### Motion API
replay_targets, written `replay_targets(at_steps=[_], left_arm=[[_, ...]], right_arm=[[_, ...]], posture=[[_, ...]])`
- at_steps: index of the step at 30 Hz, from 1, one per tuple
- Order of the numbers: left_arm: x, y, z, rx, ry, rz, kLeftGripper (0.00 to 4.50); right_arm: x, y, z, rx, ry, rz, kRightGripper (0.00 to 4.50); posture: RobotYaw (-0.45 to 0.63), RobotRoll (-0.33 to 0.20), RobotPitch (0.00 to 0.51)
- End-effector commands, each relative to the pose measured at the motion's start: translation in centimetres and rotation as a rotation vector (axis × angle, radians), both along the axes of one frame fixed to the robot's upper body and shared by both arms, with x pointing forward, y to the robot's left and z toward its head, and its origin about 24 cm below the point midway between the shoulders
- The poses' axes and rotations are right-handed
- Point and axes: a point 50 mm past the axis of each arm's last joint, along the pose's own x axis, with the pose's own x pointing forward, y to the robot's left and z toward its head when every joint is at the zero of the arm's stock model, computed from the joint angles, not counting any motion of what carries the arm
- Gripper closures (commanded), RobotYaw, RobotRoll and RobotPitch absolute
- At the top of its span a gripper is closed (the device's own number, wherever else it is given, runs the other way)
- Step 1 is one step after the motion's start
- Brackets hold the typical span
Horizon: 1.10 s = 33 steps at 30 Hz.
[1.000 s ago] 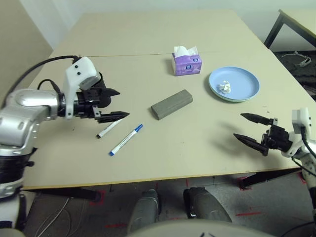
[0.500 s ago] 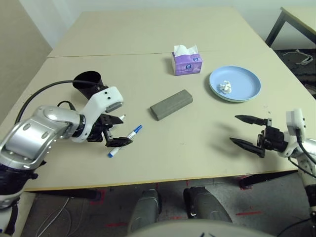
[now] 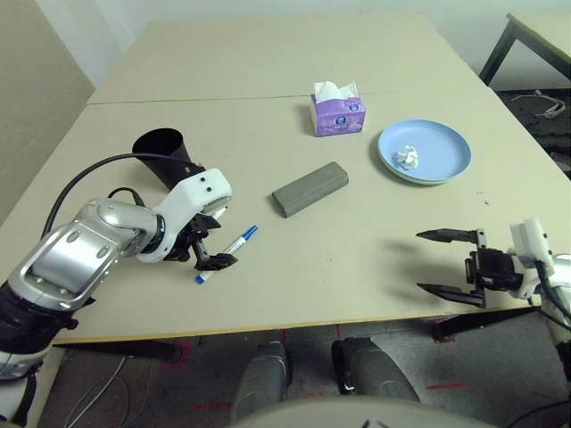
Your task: Organize and tidy the items on the table.
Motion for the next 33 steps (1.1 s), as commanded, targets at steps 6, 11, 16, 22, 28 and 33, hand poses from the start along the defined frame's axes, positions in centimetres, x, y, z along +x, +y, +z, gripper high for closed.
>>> replay_targets(at_steps=[6,11,16,22,28,33], left_arm=[[0.1,-0.3,-1.7,0.052,0.007,0.009,0.02],[-0.2,0.2,-2.4,0.1,0.047,0.02,0.02],[-0.2,0.7,-2.7,0.135,0.057,0.029,0.42],[-0.1,0.8,-2.9,0.125,0.053,0.049,2.2],[0.1,0.6,-3.3,0.091,0.039,0.059,4.13],[0.1,0.7,-3.3,0.087,0.034,0.059,4.23]], right_arm=[[0.0,0.7,0.7,-0.01,-0.01,0.019,0.0],[0.0,0.9,0.8,-0.008,-0.016,0.022,0.0],[-0.1,1.0,0.9,-0.011,-0.018,0.035,0.0],[0.0,1.1,1.2,-0.014,-0.023,0.04,0.0],[0.2,1.7,1.7,-0.008,-0.037,0.05,0.0],[0.5,2.0,2.1,-0.002,-0.049,0.051,0.0]], posture=[[-0.12,0.0,0.105],[-0.13,0.0,0.104],[-0.13,0.0,0.102],[-0.13,0.0,0.1],[-0.12,0.0,0.1],[-0.12,0.0,0.097]])
